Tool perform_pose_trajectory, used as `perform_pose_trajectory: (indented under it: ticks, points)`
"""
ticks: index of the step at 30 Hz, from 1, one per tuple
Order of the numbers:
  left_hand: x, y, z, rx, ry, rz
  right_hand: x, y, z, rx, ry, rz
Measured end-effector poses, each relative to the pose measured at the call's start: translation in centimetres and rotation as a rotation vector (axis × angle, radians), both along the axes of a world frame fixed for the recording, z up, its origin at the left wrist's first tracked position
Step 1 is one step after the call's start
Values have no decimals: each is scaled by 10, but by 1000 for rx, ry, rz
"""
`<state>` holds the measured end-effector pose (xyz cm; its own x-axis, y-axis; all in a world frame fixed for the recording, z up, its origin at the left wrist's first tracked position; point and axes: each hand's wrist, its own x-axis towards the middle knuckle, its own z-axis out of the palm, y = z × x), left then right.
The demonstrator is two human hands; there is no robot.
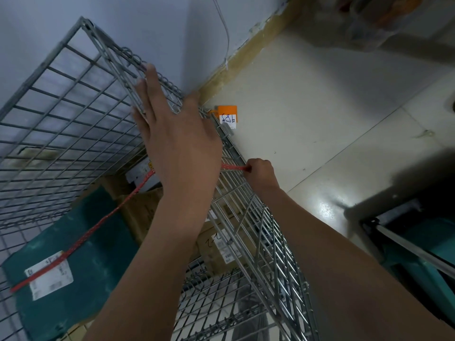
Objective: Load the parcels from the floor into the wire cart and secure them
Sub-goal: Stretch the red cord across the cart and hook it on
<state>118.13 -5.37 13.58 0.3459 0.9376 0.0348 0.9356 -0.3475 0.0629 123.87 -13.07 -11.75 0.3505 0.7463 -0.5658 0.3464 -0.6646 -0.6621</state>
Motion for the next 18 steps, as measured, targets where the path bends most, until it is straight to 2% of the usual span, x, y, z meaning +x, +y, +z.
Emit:
perform_pose_trajectory:
  ticks: [18]
  points:
    - [-3,-1,-5,-9,-208,50,-6,14,-5,-26,-57,106]
